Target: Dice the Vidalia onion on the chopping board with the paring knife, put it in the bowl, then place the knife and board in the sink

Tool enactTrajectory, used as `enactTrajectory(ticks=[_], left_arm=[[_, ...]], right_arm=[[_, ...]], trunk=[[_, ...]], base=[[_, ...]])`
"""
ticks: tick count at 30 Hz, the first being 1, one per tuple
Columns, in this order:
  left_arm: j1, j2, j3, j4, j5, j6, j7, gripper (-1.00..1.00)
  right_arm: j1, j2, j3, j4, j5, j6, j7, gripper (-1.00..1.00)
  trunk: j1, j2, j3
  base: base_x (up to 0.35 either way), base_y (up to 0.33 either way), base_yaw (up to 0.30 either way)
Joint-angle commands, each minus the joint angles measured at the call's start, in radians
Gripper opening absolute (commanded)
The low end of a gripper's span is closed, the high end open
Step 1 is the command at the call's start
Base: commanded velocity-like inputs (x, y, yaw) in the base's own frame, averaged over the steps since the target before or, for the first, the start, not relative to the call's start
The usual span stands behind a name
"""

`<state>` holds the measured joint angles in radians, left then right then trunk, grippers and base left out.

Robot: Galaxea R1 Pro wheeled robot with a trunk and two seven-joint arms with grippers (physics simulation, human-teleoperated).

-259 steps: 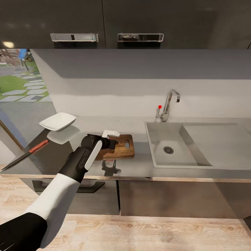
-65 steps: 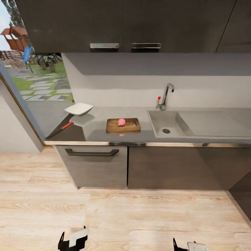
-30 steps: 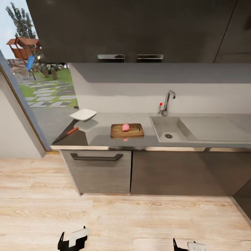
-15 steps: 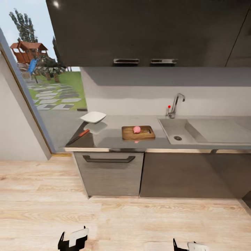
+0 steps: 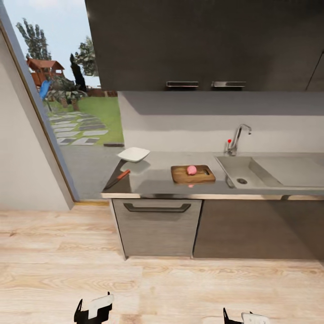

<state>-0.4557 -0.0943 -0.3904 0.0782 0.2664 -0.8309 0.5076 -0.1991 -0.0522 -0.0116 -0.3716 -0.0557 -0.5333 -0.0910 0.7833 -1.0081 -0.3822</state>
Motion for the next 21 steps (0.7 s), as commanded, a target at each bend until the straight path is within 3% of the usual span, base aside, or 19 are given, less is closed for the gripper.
enactTrajectory(ticks=[1,21], left_arm=[[-0.001,-0.001,-0.008,0.003,0.005,-0.003,0.003,1.0],[-0.001,-0.001,-0.008,0.003,0.005,0.001,0.003,1.0]], right_arm=[[0.0,0.0,0.001,0.0,-0.006,-0.004,0.001,1.0],[-0.001,0.0,0.002,0.0,-0.004,-0.004,0.001,1.0]], trunk=[[0.0,-0.001,0.001],[0.0,-0.001,0.032]], base=[[0.0,0.301,0.0],[0.0,0.3,0.0]])
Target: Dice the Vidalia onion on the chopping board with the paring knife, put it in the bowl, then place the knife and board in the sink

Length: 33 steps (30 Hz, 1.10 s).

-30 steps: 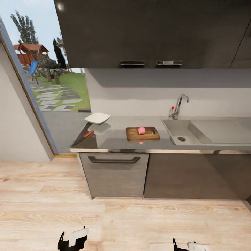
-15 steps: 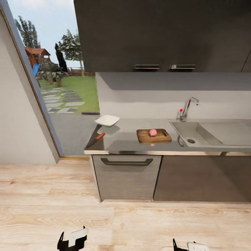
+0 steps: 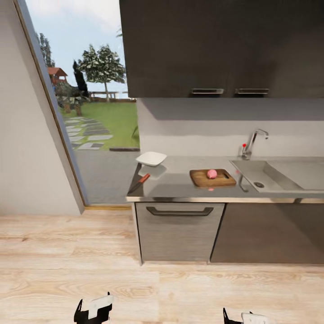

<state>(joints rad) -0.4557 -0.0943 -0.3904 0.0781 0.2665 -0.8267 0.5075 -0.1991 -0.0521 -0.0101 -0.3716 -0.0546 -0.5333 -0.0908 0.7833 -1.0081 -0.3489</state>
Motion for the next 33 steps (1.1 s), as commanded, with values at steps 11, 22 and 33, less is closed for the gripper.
enactTrajectory(ticks=[11,22,33], left_arm=[[-0.001,-0.001,-0.008,0.003,0.005,0.0,0.003,1.0],[-0.001,-0.001,-0.008,0.003,0.005,0.0,0.003,1.0],[-0.001,-0.001,-0.008,0.004,0.005,0.0,0.003,1.0]], right_arm=[[0.0,0.0,0.001,0.0,-0.005,-0.004,0.001,1.0],[0.0,0.0,0.001,0.0,-0.005,-0.003,0.002,1.0],[0.0,0.0,0.001,0.0,-0.005,-0.003,0.002,1.0]], trunk=[[0.0,-0.001,0.016],[0.0,-0.001,0.018],[0.0,-0.001,0.018]], base=[[0.0,0.057,0.0],[0.0,0.065,0.0],[0.0,0.289,0.0]])
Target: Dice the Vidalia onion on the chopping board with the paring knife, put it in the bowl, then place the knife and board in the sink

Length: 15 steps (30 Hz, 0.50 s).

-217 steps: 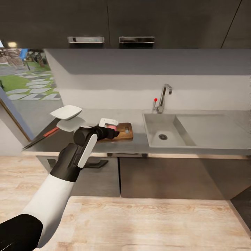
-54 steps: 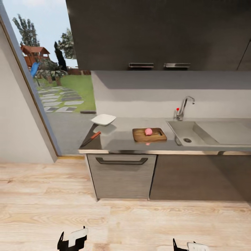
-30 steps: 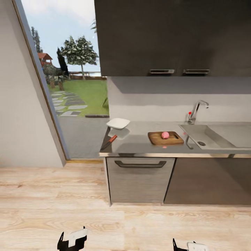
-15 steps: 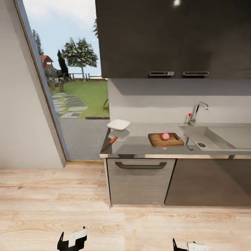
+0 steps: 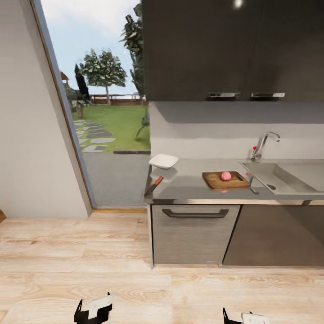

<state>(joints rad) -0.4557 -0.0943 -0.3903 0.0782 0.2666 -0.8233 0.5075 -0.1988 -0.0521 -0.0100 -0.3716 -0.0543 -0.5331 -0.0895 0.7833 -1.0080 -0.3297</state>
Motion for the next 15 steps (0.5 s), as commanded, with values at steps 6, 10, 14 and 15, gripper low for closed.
enactTrajectory(ticks=[6,10,14,15], left_arm=[[-0.001,-0.001,-0.009,0.003,0.005,-0.003,0.003,1.0],[-0.001,-0.001,-0.009,0.004,0.005,-0.003,0.003,1.0],[-0.001,-0.001,-0.009,0.003,0.005,-0.003,0.003,1.0],[-0.001,-0.001,-0.009,0.003,0.005,-0.003,0.003,1.0]], right_arm=[[-0.001,0.0,0.0,0.0,-0.005,-0.003,0.001,1.0],[-0.001,0.0,0.0,0.0,-0.005,-0.003,0.001,1.0],[-0.001,0.0,-0.001,0.0,-0.006,-0.002,0.001,1.0],[-0.001,0.0,-0.002,0.001,-0.006,0.0,0.0,1.0]], trunk=[[0.0,-0.001,-0.001],[0.0,-0.001,-0.001],[0.0,-0.001,-0.001],[0.0,-0.001,-0.001]], base=[[0.0,0.223,0.0],[0.0,0.029,0.0],[0.0,0.007,0.0],[0.0,0.003,0.0]])
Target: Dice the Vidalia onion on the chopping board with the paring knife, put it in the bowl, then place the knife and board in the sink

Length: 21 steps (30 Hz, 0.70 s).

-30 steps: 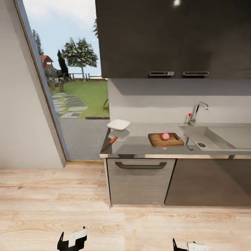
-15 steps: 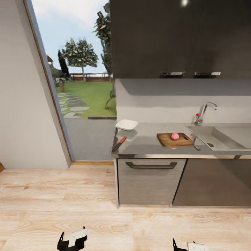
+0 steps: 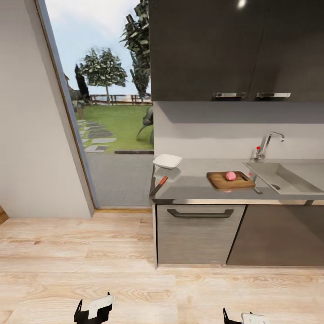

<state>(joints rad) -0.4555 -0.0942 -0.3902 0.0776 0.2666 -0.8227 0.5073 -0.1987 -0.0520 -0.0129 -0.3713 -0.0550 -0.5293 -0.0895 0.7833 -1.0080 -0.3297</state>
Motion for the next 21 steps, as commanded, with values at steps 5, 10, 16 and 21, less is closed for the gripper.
enactTrajectory(ticks=[5,10,16,21], left_arm=[[-0.002,-0.001,-0.009,0.004,0.005,-0.004,0.004,1.0],[-0.002,-0.001,-0.009,0.004,0.005,-0.004,0.004,1.0],[-0.002,-0.001,-0.009,0.004,0.005,-0.004,0.004,1.0],[-0.002,-0.001,-0.009,0.004,0.005,-0.004,0.004,1.0]], right_arm=[[-0.001,0.001,0.0,-0.011,-0.005,0.002,-0.023,1.0],[-0.001,0.024,0.001,-0.111,-0.003,0.04,-0.21,1.0],[-0.002,0.043,0.003,-0.339,0.026,0.231,-0.375,1.0],[-0.002,0.048,0.004,-0.571,0.053,0.419,-0.413,1.0]], trunk=[[0.0,-0.001,-0.001],[0.0,-0.001,-0.001],[0.0,-0.001,-0.001],[0.0,-0.001,-0.001]], base=[[0.0,0.001,0.0],[0.0,0.0,0.0],[0.0,0.0,0.0],[0.0,0.0,0.0]])
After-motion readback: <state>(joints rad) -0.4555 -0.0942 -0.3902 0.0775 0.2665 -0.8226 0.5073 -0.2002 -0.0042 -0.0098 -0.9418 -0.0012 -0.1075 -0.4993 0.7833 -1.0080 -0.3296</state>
